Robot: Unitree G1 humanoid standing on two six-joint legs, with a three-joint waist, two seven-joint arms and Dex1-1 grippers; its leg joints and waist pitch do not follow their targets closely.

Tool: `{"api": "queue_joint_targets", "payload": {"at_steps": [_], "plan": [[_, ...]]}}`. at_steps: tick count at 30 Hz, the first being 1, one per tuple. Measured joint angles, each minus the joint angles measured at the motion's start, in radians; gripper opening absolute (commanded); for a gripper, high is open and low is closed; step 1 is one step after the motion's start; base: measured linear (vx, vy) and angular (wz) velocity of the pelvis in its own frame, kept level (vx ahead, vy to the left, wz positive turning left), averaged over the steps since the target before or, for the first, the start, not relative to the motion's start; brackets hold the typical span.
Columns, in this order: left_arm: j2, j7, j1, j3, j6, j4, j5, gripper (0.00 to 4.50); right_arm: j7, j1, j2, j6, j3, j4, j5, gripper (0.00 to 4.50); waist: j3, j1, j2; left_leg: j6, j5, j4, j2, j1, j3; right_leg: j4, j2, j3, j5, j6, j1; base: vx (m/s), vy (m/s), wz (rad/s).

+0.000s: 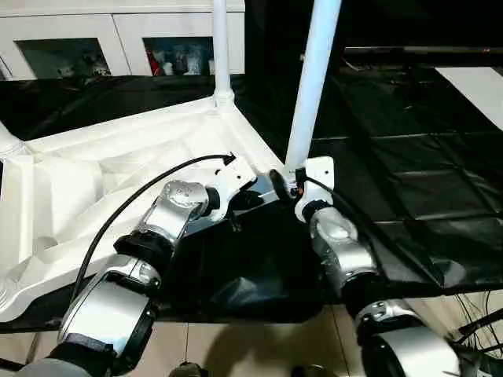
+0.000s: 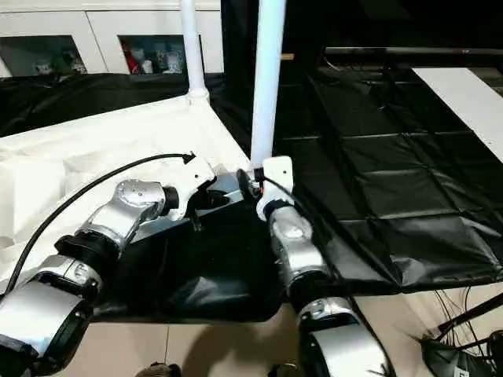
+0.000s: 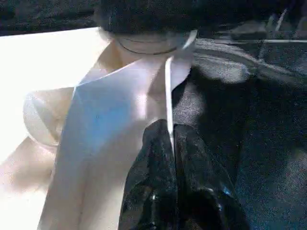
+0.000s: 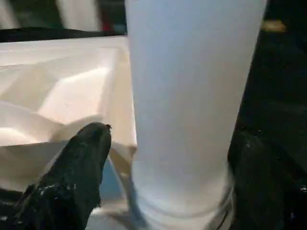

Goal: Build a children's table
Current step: Rotate leg to tighten

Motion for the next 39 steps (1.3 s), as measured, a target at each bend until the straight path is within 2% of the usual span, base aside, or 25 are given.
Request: {"api": "queue_joint_targets", "payload": {"at_steps": [3,5,8,12,14,16,19,24,25,29,32,35,36,39], "plan": [[0.022,-0.05,0.01,0.001,-0.006,-0.012,-0.009,0.0,0.174,0.0,-0.073,0.059,0.013,-0.054,0.032,4.03,0.0,0.001,0.0,0.0,0.0,0.0,0.001,0.001,0.0,0.0,0.001,-0.001,-0.001,0.001,0.0,0.0,0.0,0.0],[0.042,-0.103,0.022,0.0,-0.01,-0.033,-0.016,0.0,0.33,0.032,-0.125,0.111,0.044,-0.088,0.052,4.03,0.0,0.002,0.0,0.0,0.0,0.0,0.001,0.0,0.0,0.0,0.001,-0.001,-0.001,0.002,0.0,0.0,0.0,0.0],[0.087,-0.214,0.051,-0.001,-0.016,-0.073,-0.038,0.0,0.525,0.079,-0.22,0.133,0.087,-0.141,0.072,4.03,0.0,0.006,0.0,0.001,0.0,0.001,0.001,-0.001,0.0,-0.002,0.001,-0.001,-0.002,0.002,0.0,0.0,0.0,0.0],[0.133,-0.361,0.091,-0.011,0.001,-0.134,-0.075,0.0,0.688,0.119,-0.272,0.162,0.124,-0.203,0.097,4.03,0.0,0.007,0.0,0.001,0.0,0.002,0.001,-0.001,0.0,-0.002,0.001,0.0,-0.002,0.001,0.0,0.0,0.0,0.0],[0.149,-0.426,0.106,-0.025,0.026,-0.17,-0.089,0.0,0.753,0.133,-0.288,0.182,0.148,-0.233,0.106,4.03,0.0,0.016,0.0,0.001,0.0,0.003,0.001,-0.001,0.0,-0.001,0.001,0.0,-0.002,0.001,0.0,0.0,0.0,0.0],[0.157,-0.47,0.115,-0.039,0.041,-0.195,-0.089,0.0,0.8,0.14,-0.289,0.201,0.154,-0.253,0.116,4.03,0.0,0.031,0.0,0.0,0.0,0.003,0.001,-0.001,0.001,-0.001,0.0,0.0,-0.002,0.001,0.0,0.0,0.0,0.0],[0.159,-0.496,0.117,-0.047,0.051,-0.208,-0.089,0.0,0.833,0.14,-0.292,0.214,0.167,-0.28,0.118,4.03,0.0,0.037,0.0,0.0,0.0,0.004,0.001,-0.002,0.001,0.0,-0.001,0.0,-0.002,0.001,0.0,0.0,0.0,0.0],[0.163,-0.498,0.119,-0.047,0.051,-0.208,-0.089,0.0,0.846,0.145,-0.303,0.215,0.175,-0.281,0.116,4.03,0.0,0.033,-0.001,0.0,0.0,0.005,0.001,-0.002,0.001,0.0,-0.001,0.0,-0.001,0.001,0.001,0.0,0.0,0.0],[0.163,-0.497,0.119,-0.047,0.05,-0.208,-0.089,0.0,0.844,0.145,-0.303,0.215,0.175,-0.28,0.115,3.77,0.0,0.033,-0.001,0.0,0.0,0.005,0.001,-0.002,0.001,0.0,-0.001,0.0,-0.002,0.001,0.0,0.0,0.0,0.0],[0.162,-0.495,0.119,-0.047,0.05,-0.209,-0.089,0.0,0.832,0.141,-0.298,0.217,0.171,-0.271,0.112,3.63,0.0,0.033,-0.001,0.0,0.0,0.005,0.001,-0.002,0.001,0.0,-0.001,0.0,-0.002,0.001,0.0,0.0,0.0,0.0],[0.164,-0.493,0.123,-0.047,0.05,-0.219,-0.089,0.0,0.826,0.138,-0.295,0.224,0.17,-0.269,0.111,3.25,0.0,0.033,-0.001,0.0,0.0,0.005,0.001,-0.002,0.001,0.0,-0.001,0.0,-0.002,0.001,0.0,0.0,0.0,0.0],[0.165,-0.493,0.125,-0.047,0.051,-0.222,-0.088,0.0,0.82,0.131,-0.295,0.224,0.17,-0.261,0.106,3.1,0.0,0.033,-0.001,0.0,0.0,0.006,0.001,-0.002,0.001,0.0,-0.001,0.0,-0.002,0.001,0.0,0.0,0.0,0.0],[0.165,-0.493,0.125,-0.047,0.051,-0.223,-0.088,0.0,0.82,0.129,-0.294,0.224,0.17,-0.259,0.105,2.87,0.0,0.033,-0.001,0.0,0.0,0.006,0.001,-0.002,0.001,0.0,-0.001,0.0,-0.002,0.001,0.0,0.0,0.0,0.0],[0.166,-0.491,0.127,-0.047,0.051,-0.224,-0.088,0.0,0.819,0.129,-0.293,0.223,0.17,-0.256,0.104,2.8,0.0,0.032,-0.001,0.0,0.0,0.006,0.001,-0.002,0.001,0.0,-0.001,0.0,-0.002,0.001,0.0,0.0,0.0,0.0]]}}
